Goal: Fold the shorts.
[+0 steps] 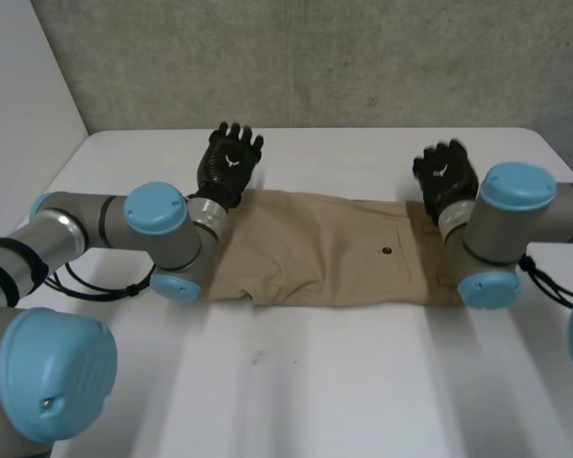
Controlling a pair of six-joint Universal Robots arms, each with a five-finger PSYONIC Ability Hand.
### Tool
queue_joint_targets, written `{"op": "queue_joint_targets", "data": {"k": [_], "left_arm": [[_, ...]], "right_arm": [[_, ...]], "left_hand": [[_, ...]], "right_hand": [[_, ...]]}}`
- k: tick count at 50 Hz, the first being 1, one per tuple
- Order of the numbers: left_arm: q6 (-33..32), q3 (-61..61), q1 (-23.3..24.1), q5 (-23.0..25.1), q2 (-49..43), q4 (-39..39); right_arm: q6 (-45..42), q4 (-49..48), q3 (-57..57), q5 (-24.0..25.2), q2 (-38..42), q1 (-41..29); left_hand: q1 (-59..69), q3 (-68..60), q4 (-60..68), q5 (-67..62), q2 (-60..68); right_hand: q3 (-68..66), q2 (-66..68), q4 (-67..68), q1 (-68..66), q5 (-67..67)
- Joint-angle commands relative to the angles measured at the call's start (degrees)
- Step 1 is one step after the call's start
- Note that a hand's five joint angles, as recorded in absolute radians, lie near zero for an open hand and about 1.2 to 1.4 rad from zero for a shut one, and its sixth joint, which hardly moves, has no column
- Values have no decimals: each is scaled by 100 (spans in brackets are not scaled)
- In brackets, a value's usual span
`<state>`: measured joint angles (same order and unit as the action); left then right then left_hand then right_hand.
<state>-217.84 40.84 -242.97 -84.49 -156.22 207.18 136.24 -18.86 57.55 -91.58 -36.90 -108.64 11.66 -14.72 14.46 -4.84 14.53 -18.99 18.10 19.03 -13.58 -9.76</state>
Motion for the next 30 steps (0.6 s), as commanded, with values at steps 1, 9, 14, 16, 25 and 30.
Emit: {"op": "queue_joint_targets", "data": {"k": [1,9,14,16,25,30], "left_arm": [[-4,1441,162,-76,1266,947],[294,3104,276,-93,2876,658],[1093,4115,276,-137,3755,113],[1619,4553,276,-146,4115,-220],[2800,5610,285,-181,4749,-898],[2826,5865,285,-392,4776,-890]], "right_arm": [[866,-258,782,-141,-1527,1],[1686,593,1838,289,-3006,27],[2072,1498,2453,720,-3358,202],[2326,1927,2751,869,-3454,404],[2574,1931,3868,1731,-3455,1002],[2574,1167,4132,1758,-2982,1134]], "left_hand": [[-166,472,-446,484,-453],[-166,472,-446,484,-453],[-145,450,-424,463,-432],[-145,450,-424,463,-432],[-128,433,-407,446,-415],[-128,433,-407,446,-415]], "right_hand": [[899,-810,-903,358,976],[899,-810,-903,358,976],[420,-331,-424,-121,497],[-30,119,27,-571,47],[-1110,1200,1107,-1651,-1033],[-1379,1468,1376,-1920,-1302]]}}
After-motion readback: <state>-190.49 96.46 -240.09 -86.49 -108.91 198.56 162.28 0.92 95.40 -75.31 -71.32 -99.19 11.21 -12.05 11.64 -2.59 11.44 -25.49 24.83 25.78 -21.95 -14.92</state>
